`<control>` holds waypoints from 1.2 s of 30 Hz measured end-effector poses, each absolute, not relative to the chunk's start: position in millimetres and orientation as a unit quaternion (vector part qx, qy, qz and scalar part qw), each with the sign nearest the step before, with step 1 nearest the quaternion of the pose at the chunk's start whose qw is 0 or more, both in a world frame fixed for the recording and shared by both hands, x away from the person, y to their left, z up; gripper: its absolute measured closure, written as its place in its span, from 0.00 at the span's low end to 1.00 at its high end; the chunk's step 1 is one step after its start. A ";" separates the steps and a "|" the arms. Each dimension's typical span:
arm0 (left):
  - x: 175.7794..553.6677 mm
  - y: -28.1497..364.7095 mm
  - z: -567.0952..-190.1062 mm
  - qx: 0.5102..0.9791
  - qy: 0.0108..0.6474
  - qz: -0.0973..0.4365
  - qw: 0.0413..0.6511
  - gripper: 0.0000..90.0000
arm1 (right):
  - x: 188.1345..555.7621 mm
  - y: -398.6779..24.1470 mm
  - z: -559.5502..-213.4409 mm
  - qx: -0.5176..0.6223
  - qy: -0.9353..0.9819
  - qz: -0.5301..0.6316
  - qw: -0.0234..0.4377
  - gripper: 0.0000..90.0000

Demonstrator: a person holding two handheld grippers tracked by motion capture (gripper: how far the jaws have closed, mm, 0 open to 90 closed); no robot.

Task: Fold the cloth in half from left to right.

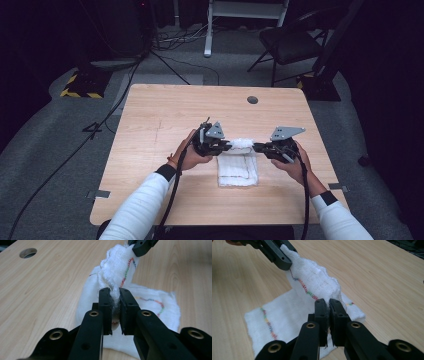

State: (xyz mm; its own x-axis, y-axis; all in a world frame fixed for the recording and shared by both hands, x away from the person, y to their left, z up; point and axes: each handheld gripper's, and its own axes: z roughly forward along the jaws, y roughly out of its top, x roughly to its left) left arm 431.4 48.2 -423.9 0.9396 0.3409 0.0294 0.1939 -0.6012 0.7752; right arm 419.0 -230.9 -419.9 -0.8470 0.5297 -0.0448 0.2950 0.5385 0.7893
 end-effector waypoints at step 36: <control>375.3 48.8 -487.6 0.918 0.114 0.039 0.378 0.83 | 357.7 -236.4 -482.5 0.219 0.904 0.354 0.102 0.94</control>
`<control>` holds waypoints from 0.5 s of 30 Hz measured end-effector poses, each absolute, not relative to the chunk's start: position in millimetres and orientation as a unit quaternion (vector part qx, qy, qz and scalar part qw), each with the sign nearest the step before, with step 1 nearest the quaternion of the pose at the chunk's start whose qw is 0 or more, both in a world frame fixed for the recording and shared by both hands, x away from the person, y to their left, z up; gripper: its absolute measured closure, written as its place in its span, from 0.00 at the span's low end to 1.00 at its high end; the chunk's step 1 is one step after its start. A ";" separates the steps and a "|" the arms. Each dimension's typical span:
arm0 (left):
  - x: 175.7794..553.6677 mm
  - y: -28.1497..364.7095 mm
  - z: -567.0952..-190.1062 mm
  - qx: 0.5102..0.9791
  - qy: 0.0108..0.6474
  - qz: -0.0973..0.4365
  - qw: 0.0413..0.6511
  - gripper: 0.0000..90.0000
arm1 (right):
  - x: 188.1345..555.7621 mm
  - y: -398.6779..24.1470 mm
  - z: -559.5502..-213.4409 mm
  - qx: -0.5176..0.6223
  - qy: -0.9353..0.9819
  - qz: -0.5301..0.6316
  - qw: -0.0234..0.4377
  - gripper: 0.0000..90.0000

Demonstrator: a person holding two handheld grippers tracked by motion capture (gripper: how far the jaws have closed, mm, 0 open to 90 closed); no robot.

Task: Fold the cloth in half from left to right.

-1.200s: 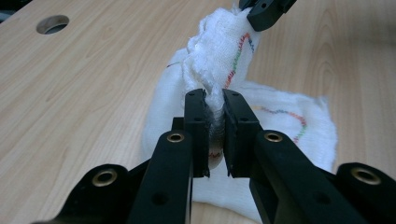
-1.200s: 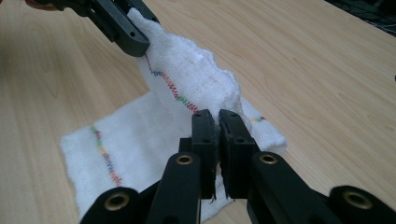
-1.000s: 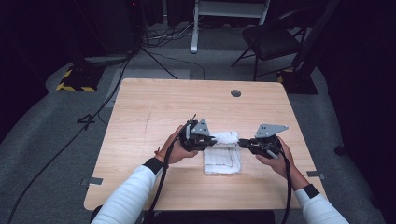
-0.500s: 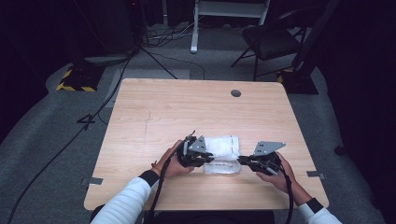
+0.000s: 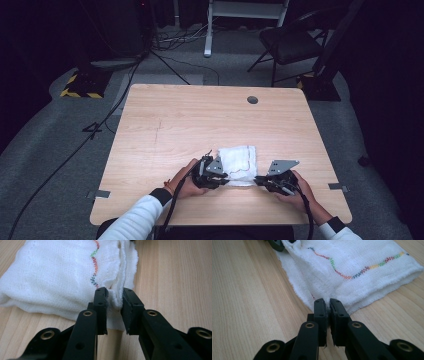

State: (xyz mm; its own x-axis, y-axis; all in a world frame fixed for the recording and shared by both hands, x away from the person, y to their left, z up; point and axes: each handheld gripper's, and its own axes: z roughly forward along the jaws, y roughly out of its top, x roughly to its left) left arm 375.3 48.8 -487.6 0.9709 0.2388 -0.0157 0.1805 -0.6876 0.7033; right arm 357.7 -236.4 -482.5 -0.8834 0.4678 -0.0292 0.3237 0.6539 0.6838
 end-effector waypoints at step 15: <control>374.8 49.1 -491.3 0.914 0.109 0.026 0.390 0.74 | 359.6 -240.9 -487.3 0.217 0.903 0.358 0.096 0.92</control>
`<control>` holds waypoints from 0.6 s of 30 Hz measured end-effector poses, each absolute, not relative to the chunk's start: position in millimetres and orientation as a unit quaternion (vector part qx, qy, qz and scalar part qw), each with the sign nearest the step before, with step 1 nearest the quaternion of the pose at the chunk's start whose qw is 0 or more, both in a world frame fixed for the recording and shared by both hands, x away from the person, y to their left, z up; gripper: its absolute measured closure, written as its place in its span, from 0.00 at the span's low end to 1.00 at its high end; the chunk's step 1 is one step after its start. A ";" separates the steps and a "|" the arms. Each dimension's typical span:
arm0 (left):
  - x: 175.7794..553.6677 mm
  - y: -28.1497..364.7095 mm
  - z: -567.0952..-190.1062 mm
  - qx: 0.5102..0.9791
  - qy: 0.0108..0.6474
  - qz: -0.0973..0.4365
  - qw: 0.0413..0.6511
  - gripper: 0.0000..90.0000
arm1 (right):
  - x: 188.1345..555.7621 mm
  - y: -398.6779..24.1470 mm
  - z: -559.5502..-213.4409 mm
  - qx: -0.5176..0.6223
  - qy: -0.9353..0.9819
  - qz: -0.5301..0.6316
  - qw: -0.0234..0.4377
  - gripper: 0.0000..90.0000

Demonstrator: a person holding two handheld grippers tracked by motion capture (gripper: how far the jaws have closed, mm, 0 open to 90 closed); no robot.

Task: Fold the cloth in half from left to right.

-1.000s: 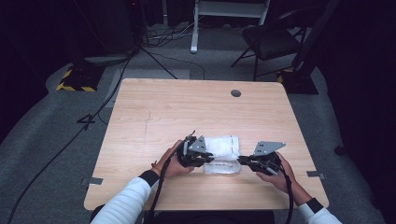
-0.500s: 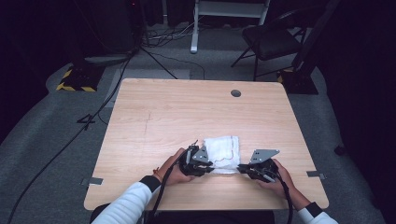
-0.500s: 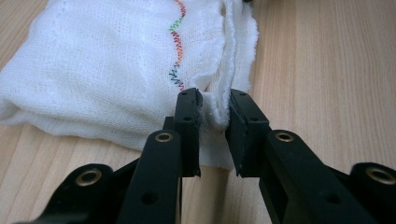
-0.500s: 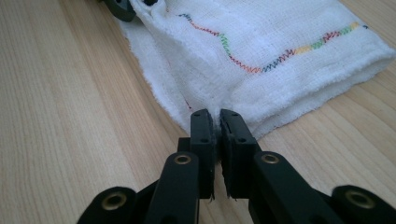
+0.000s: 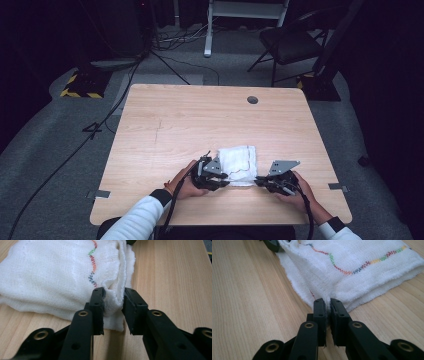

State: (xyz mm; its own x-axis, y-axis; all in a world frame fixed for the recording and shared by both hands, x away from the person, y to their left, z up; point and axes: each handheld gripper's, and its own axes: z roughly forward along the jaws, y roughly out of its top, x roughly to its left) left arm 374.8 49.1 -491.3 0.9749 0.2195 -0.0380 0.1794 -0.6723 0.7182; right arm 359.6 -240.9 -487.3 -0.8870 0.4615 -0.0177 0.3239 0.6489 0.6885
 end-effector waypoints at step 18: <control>367.4 64.1 -469.7 0.903 0.175 0.091 0.382 0.28 | 356.2 -247.4 -466.0 0.225 0.887 0.381 0.134 0.45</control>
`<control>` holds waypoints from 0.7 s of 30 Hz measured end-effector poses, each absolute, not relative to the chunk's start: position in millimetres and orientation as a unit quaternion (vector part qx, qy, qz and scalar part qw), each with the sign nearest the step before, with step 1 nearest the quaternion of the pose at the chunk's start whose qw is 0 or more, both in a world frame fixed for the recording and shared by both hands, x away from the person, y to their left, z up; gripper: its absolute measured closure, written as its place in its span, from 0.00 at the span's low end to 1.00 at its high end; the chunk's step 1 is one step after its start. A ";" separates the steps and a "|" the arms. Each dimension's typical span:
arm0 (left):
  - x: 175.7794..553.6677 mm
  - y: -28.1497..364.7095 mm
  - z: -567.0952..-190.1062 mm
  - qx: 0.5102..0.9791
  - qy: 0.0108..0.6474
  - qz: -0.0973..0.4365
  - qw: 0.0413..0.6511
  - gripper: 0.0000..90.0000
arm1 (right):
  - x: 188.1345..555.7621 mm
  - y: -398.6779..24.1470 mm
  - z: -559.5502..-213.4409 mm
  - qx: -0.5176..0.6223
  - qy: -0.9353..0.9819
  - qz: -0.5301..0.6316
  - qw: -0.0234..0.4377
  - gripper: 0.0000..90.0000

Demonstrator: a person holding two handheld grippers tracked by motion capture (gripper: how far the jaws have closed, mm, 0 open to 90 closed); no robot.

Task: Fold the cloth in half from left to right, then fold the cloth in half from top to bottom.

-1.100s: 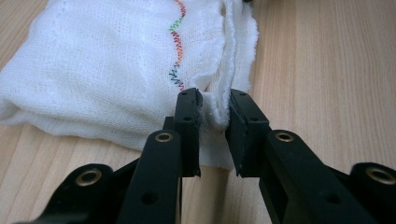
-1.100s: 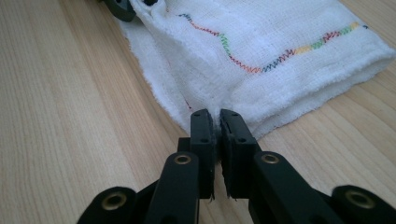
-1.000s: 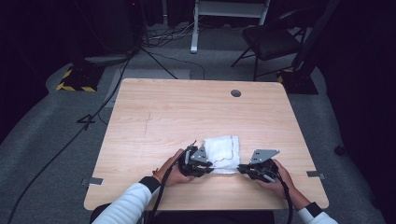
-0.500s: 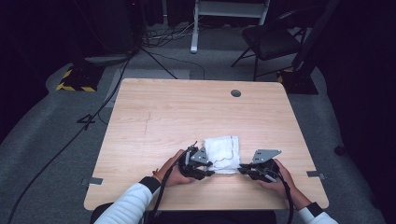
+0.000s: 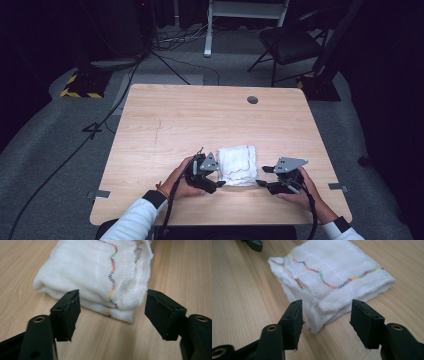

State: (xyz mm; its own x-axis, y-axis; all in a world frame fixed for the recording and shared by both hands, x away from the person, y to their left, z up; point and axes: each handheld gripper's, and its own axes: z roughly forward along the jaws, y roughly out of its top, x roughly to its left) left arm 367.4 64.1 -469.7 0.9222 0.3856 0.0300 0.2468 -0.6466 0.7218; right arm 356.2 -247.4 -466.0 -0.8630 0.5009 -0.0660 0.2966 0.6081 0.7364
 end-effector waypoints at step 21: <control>356.4 93.5 -463.8 0.902 0.195 0.152 0.355 0.21 | 362.9 -260.5 -456.7 0.253 0.875 0.382 0.155 0.40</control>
